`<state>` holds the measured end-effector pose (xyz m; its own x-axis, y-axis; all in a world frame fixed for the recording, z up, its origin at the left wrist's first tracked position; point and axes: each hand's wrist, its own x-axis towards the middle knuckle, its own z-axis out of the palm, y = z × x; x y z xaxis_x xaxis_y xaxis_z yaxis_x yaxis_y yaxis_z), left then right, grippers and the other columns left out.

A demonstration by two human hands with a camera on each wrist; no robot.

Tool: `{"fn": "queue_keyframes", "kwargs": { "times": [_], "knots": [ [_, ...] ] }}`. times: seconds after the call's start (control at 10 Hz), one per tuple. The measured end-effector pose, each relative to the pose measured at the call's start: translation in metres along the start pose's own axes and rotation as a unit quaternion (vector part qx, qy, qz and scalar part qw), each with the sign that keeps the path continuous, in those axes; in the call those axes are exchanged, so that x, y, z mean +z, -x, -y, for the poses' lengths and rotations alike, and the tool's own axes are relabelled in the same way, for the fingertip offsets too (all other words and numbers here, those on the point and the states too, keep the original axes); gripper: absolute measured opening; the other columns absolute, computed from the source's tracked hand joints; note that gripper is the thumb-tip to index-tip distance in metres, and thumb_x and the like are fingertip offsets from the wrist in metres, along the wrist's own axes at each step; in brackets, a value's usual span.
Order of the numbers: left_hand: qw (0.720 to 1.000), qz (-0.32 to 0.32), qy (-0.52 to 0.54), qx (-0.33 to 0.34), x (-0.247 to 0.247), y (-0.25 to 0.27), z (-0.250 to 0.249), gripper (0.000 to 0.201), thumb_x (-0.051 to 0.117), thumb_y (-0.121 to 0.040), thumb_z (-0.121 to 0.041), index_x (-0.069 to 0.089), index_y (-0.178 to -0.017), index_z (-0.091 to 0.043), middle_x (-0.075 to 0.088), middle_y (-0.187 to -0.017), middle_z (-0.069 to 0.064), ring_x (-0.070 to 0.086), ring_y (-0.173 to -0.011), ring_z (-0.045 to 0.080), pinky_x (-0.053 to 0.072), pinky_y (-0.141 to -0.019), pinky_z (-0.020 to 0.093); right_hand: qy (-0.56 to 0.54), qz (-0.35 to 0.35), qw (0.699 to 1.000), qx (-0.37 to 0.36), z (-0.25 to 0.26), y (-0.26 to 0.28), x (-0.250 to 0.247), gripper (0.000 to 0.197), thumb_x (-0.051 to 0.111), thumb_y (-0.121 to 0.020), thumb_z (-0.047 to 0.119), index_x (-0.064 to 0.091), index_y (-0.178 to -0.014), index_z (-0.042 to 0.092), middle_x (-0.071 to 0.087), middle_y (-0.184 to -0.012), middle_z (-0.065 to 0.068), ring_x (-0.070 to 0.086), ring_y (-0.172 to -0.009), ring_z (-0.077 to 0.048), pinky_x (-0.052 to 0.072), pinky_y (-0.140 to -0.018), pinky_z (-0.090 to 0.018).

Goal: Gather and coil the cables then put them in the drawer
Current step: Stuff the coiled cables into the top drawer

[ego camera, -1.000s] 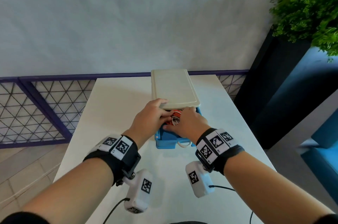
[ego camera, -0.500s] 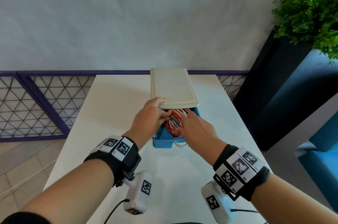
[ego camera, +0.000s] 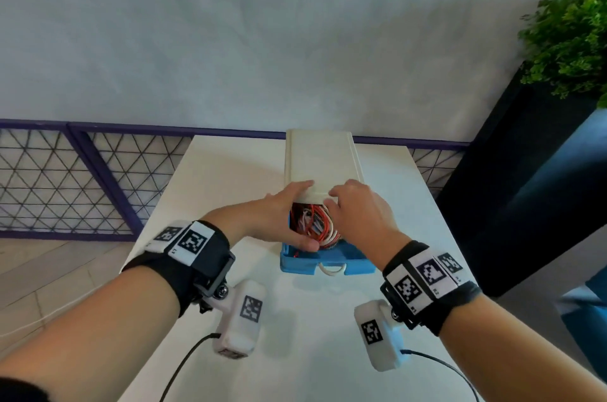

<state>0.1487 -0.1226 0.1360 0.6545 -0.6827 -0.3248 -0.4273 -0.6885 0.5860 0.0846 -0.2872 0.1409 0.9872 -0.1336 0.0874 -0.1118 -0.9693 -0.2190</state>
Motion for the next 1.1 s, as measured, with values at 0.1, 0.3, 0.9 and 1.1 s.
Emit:
{"fn": "queue_keyframes", "kwargs": {
  "times": [0.1, 0.3, 0.9, 1.1],
  "knots": [
    [0.986, 0.045, -0.163, -0.005, 0.011, -0.004, -0.003, 0.137, 0.077, -0.056, -0.064, -0.021, -0.147, -0.030, -0.023, -0.157, -0.009, -0.027, -0.142, 0.013, -0.008, -0.117, 0.052, -0.008, 0.017, 0.998, -0.066, -0.008, -0.016, -0.002, 0.036, 0.043, -0.099, 0.027, 0.057, -0.131, 0.017, 0.048, -0.135, -0.005, 0.046, -0.124, -0.023, 0.044, -0.100, -0.039],
    [0.978, -0.060, -0.200, 0.007, 0.020, -0.011, 0.001, 0.119, 0.075, -0.056, -0.063, 0.010, -0.149, -0.025, 0.007, -0.155, -0.008, 0.001, -0.145, 0.020, -0.002, -0.117, 0.056, -0.021, 0.099, 0.993, -0.066, -0.018, -0.031, -0.001, 0.037, 0.051, -0.094, 0.028, 0.054, -0.131, 0.021, 0.048, -0.131, -0.003, 0.043, -0.124, -0.023, 0.044, -0.099, -0.039],
    [0.938, -0.293, -0.176, 0.051, 0.031, -0.033, -0.005, 0.025, 0.065, -0.081, -0.021, 0.055, -0.103, -0.019, 0.050, -0.108, 0.002, 0.046, -0.096, 0.025, 0.042, -0.072, 0.032, -0.001, 0.080, 0.996, -0.050, -0.011, -0.025, 0.009, 0.036, 0.045, -0.097, 0.022, 0.050, -0.133, 0.019, 0.046, -0.133, -0.003, 0.043, -0.124, -0.023, 0.048, -0.093, -0.038],
    [0.980, -0.181, -0.040, 0.080, 0.019, 0.016, 0.013, 0.035, 0.059, -0.089, -0.023, 0.054, -0.121, -0.037, 0.041, -0.141, -0.014, 0.040, -0.132, 0.005, 0.028, -0.108, 0.016, -0.020, 0.153, 0.986, -0.065, -0.055, 0.033, -0.014, 0.050, 0.043, -0.100, 0.029, 0.030, -0.149, 0.036, 0.011, -0.161, 0.011, 0.021, -0.146, -0.011, 0.019, -0.114, -0.027]
  ]
}}
